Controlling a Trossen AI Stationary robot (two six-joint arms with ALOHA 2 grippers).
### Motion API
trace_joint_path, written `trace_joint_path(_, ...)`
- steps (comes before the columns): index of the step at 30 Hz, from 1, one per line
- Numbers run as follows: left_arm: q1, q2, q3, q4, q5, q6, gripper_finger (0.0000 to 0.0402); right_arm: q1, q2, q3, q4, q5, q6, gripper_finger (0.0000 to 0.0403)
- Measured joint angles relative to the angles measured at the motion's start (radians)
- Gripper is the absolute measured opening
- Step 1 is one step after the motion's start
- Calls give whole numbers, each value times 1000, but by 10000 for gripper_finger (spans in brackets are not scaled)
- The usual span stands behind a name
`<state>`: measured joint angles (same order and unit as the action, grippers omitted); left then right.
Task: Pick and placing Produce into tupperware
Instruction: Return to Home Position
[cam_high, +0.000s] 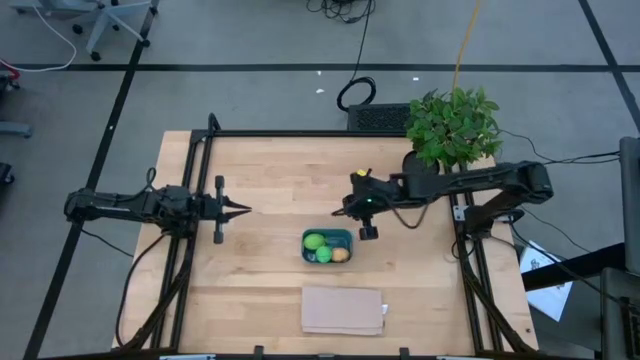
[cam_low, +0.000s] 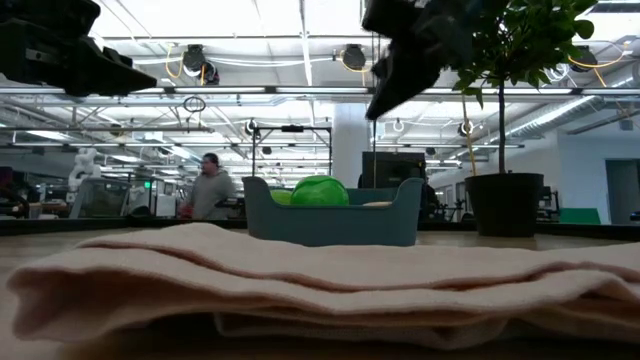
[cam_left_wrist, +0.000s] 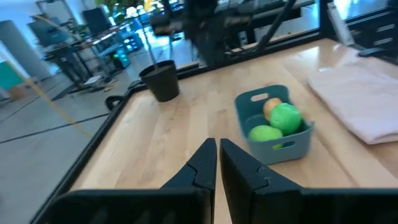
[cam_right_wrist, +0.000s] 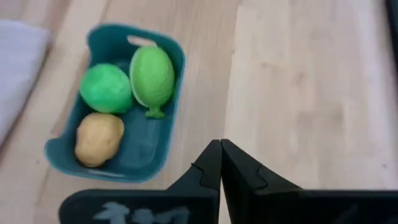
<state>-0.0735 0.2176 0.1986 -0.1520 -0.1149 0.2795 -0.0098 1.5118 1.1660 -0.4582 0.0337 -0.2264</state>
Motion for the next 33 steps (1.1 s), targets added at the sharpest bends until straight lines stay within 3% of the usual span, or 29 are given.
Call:
trace_joint_path(18, -53, -4, 7, 56, -143, 38, 26, 129, -303, 0, -49, 49, 136, 0)
trace_joint_path(22, -92, -4, 7, 67, -175, 42, 25, 154, -357, 0, -72, 111, 157, 0)
trace_joint_path(28, -160, -4, 7, 129, -321, 71, 4, 192, -453, -16, -93, 176, 163, 0)
trace_joint_path(33, -197, -4, 7, 202, -419, 98, 2, 194, -580, -138, -8, 175, 161, 0)
